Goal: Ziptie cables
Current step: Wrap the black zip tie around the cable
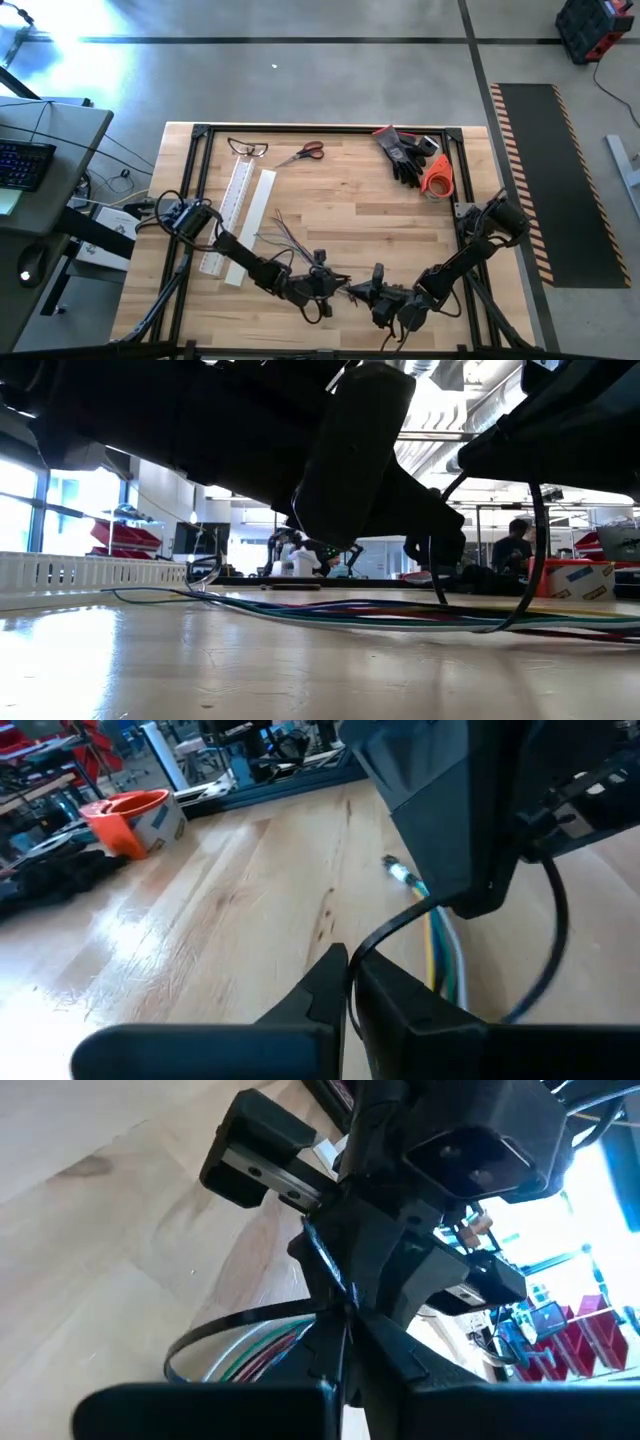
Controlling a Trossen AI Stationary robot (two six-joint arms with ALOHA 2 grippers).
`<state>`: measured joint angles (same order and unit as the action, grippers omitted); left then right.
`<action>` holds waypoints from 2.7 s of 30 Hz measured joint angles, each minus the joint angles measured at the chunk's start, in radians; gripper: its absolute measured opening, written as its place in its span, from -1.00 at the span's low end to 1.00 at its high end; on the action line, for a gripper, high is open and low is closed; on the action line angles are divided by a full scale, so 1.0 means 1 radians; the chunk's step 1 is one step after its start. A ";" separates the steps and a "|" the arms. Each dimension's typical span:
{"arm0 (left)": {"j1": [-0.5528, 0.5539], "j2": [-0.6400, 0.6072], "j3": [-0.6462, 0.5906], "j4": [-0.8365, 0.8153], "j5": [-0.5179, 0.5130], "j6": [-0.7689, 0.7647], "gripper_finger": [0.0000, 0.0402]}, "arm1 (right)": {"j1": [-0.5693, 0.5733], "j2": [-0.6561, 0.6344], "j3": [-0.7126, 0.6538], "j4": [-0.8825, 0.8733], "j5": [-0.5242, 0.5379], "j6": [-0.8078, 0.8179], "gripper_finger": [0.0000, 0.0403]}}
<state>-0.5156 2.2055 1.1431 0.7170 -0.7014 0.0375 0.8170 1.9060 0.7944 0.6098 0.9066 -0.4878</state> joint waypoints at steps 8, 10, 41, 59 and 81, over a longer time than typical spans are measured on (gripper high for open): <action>-0.031 0.000 0.001 -0.007 -0.094 0.054 -1.00 | -0.046 0.000 0.001 -0.046 -0.143 0.165 -0.43; -0.040 0.000 0.011 -0.033 -0.120 0.054 -1.00 | -0.050 -0.001 0.001 -0.061 -0.146 0.185 -0.22; -0.085 -0.002 0.123 -0.200 -0.203 0.131 -1.00 | -0.113 -0.075 0.001 -0.478 -0.545 0.741 -0.13; -0.088 -0.003 0.123 -0.217 -0.163 0.092 -1.00 | -0.112 -0.185 -0.002 -0.843 -0.410 0.581 -0.99; -0.067 -0.003 0.122 -0.286 -0.083 0.022 -1.00 | -0.053 -0.271 -0.001 -1.056 -0.393 0.568 -1.00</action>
<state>-0.5830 2.2021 1.2655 0.4312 -0.7848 0.0593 0.7643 1.6352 0.7937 -0.4457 0.5134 0.0802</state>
